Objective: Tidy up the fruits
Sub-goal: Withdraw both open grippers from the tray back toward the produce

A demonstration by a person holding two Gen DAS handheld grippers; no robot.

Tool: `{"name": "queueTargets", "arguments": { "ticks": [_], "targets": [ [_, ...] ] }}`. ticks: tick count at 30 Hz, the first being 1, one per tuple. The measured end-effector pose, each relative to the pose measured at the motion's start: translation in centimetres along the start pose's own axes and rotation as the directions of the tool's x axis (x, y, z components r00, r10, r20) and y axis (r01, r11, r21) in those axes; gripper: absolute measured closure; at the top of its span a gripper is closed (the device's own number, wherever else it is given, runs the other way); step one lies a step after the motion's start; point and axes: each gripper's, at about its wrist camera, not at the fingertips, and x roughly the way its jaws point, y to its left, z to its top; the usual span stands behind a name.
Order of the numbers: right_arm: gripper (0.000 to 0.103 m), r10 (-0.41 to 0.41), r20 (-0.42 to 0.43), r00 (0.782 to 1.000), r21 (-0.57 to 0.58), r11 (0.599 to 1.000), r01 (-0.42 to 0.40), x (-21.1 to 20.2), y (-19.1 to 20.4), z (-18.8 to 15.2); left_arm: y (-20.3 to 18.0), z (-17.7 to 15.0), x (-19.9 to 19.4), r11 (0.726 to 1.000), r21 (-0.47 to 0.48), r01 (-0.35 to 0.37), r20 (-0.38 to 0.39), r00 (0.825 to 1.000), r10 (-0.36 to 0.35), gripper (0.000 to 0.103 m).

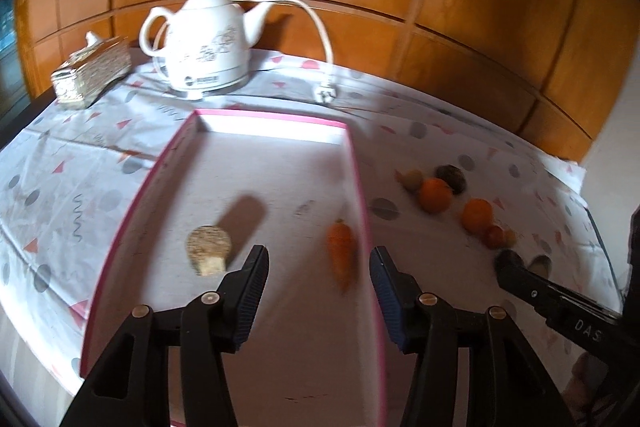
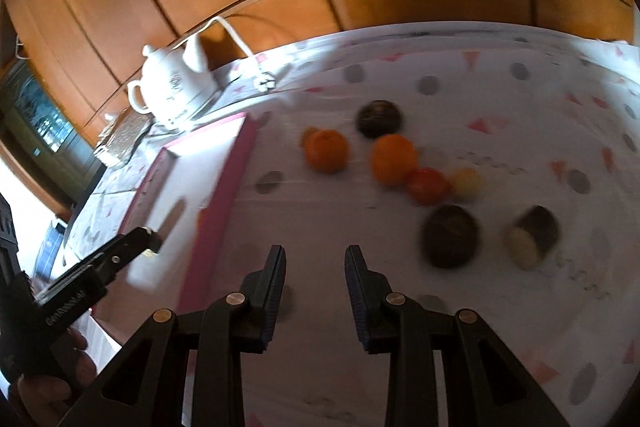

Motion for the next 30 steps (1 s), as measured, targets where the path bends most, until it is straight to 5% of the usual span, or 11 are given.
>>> {"name": "queueTargets", "arguments": {
  "ticks": [8,30],
  "targets": [
    [0.072,-0.068,0.026,0.997,0.086,0.994,0.065,-2.2,-4.6,-0.9,-3.4,-0.3,0.6,0.996,0.067,0.067,-0.032,0.997,-0.065,0.05],
    [0.072,-0.131,0.039,0.991,0.103,0.987,0.126,-3.4,-8.0,-1.5,-10.0,-2.0,4.2,0.96,0.176,0.218,-0.16,0.969,-0.191,0.05]
  ]
}}
